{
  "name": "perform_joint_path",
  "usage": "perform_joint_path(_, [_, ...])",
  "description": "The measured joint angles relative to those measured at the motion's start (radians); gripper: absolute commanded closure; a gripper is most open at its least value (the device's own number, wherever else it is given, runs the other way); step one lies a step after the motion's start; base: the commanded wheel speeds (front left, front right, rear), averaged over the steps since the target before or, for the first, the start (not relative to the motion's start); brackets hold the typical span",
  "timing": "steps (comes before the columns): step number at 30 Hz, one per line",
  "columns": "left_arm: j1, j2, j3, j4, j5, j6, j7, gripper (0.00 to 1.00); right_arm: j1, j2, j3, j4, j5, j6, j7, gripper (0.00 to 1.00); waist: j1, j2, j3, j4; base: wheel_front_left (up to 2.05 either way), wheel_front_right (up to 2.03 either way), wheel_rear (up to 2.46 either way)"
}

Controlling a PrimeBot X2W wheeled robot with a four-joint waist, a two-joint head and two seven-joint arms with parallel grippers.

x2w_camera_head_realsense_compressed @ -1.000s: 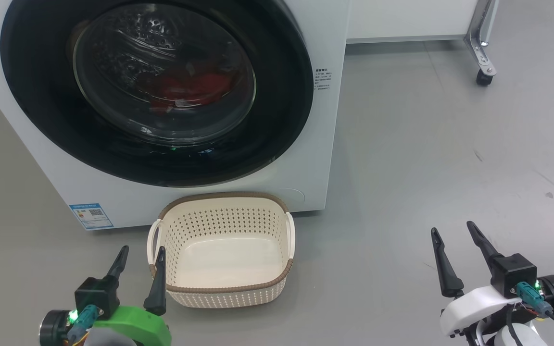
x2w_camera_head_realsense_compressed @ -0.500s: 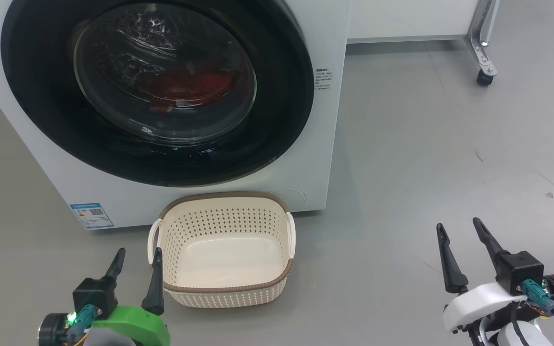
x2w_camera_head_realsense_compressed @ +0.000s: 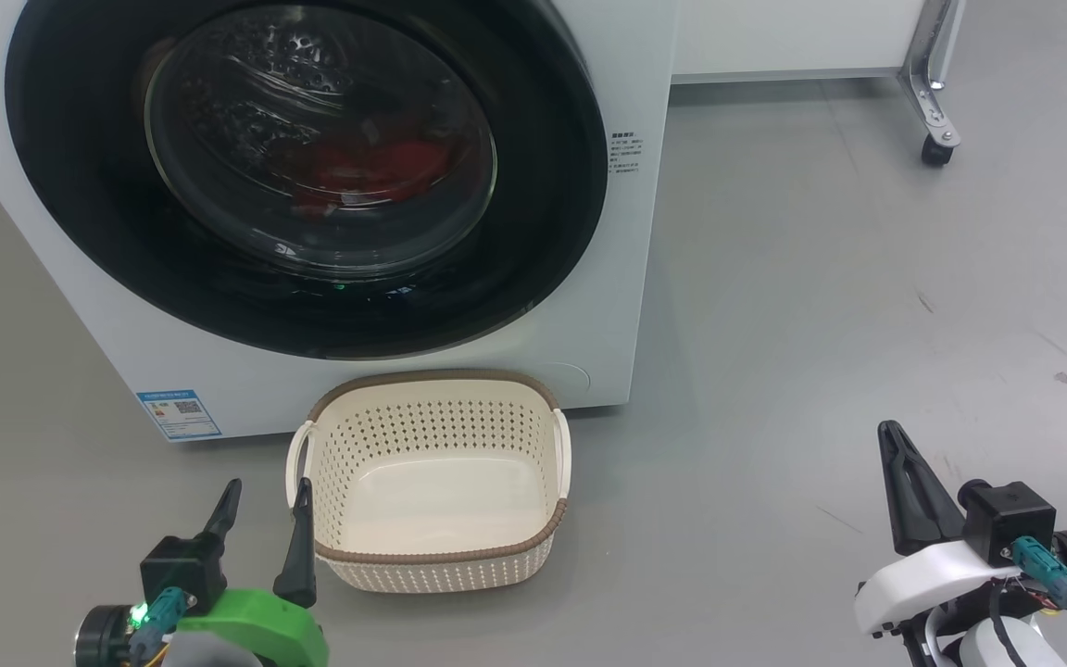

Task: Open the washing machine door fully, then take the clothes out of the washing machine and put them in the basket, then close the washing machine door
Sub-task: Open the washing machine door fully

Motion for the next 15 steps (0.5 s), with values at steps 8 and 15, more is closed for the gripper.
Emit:
perform_joint_path(8, [-0.001,-0.001,0.003,0.002,0.012,0.000,0.000,0.00,0.002,0.019,-0.015,0.002,0.040,0.013,0.000,1.00,0.0000,0.0000,0.001,0.003,0.00,0.00,0.00])
perform_joint_path(15, [-0.001,-0.003,0.007,0.001,0.019,-0.001,0.000,0.00,0.003,0.078,-0.060,0.005,0.172,0.058,0.000,1.00,0.0000,0.0000,0.009,0.005,0.00,0.00,0.00])
